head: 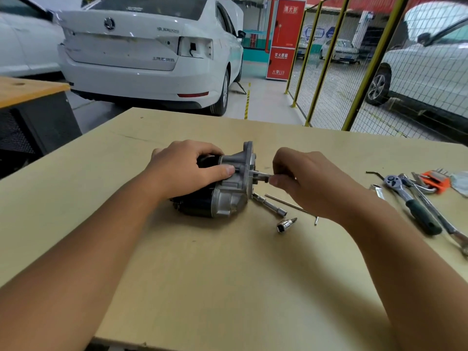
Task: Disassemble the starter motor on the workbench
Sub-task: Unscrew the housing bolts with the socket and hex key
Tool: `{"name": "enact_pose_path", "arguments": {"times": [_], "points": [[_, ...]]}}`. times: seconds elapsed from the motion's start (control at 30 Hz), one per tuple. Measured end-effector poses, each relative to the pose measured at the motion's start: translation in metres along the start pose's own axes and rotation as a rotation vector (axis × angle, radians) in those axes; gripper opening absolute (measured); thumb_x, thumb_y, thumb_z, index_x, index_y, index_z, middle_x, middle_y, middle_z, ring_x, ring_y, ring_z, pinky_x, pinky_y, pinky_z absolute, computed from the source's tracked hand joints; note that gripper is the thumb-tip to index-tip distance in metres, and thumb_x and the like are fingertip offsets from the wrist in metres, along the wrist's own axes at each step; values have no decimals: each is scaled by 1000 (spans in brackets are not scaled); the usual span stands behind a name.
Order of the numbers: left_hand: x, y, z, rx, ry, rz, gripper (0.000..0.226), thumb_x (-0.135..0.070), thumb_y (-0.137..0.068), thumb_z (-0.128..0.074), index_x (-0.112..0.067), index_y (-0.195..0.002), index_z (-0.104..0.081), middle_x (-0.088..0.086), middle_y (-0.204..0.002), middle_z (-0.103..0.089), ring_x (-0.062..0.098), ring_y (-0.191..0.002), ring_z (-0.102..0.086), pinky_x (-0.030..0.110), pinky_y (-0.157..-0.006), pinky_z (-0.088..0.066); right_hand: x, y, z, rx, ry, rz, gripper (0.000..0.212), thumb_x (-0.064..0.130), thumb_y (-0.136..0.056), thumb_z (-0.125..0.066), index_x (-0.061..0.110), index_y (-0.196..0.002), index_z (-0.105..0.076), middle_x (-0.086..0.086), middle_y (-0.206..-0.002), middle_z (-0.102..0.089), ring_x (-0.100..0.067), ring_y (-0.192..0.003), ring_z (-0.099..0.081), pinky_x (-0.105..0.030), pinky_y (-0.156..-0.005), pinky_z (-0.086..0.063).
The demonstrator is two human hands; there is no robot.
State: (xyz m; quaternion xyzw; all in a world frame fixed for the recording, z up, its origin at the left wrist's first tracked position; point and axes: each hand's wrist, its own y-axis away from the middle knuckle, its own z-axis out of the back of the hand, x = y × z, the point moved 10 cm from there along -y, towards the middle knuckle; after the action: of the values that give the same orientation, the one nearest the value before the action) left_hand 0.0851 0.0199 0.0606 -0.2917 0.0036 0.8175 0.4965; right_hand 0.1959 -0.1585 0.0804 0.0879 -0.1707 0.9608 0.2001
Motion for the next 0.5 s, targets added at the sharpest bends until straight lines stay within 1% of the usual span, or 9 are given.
{"name": "enact_pose_path", "arguments": {"times": [0.07, 0.13, 0.17, 0.23, 0.27, 0.33, 0.4, 0.5], "points": [[0, 0, 0, -11, -9, -1, 75, -96, -62, -39, -53, -117, -66, -25, -116, -68, 13, -114, -59, 46, -103, -37, 3, -1, -3, 15, -34, 22, 8, 33, -101, -55, 28, -94, -56, 9, -70, -56, -8, -66, -50, -28, -54, -33], [-1, -1, -1, -22, -27, 8, 77, -97, -63, -35, -52, -116, -66, -24, -116, -68, 15, -114, -59, 46, -101, -37, 5, -2, -4, 15, 10, 59, 18, 29, -102, -52, 20, -95, -65, 9, -71, -54, -7, -67, -47, -24, -56, -29], [-2, -1, -1, -27, -36, 11, 77, -97, -63, -34, -52, -116, -66, -24, -115, -68, 15, -114, -59, 46, -100, -37, 5, -3, -2, 1, 21, 65, 20, 27, -102, -52, 17, -94, -68, 7, -73, -55, -9, -69, -47, -26, -59, -30], [-2, -1, 0, -28, -41, 18, 75, -95, -63, -37, -51, -116, -66, -24, -114, -68, 15, -113, -59, 46, -101, -37, 6, -3, 2, -47, 28, 71, 19, 26, -99, -58, 17, -94, -73, 5, -78, -59, -17, -75, -52, -33, -68, -40], [-1, -1, 0, -26, -35, 25, 75, -95, -62, -39, -51, -116, -66, -25, -114, -67, 14, -113, -58, 46, -102, -37, 7, -3, 5, -79, 47, 74, 16, 27, -97, -61, 20, -94, -75, 6, -79, -61, -19, -77, -54, -36, -72, -45], [1, -1, 0, -26, -21, 36, 77, -95, -59, -42, -51, -117, -67, -25, -115, -67, 13, -113, -58, 45, -102, -36, 8, -1, 13, -160, 88, 64, 9, 33, -91, -69, 27, -90, -76, 13, -78, -62, -19, -78, -56, -40, -77, -49], [1, -1, -1, -26, -18, 40, 79, -96, -57, -42, -51, -118, -67, -25, -116, -67, 13, -113, -57, 43, -100, -34, 9, 1, 21, -229, 65, 53, 5, 33, -85, -77, 28, -84, -76, 14, -74, -61, -17, -75, -57, -40, -76, -50], [-1, 0, -1, -40, -4, 32, 74, -97, -62, -37, -53, -113, -67, -26, -114, -68, 13, -111, -57, 44, -98, -34, 9, 1, 18, -232, -23, 61, 8, 28, -83, -79, 22, -82, -74, 10, -74, -61, -13, -70, -55, -35, -66, -50]]}}
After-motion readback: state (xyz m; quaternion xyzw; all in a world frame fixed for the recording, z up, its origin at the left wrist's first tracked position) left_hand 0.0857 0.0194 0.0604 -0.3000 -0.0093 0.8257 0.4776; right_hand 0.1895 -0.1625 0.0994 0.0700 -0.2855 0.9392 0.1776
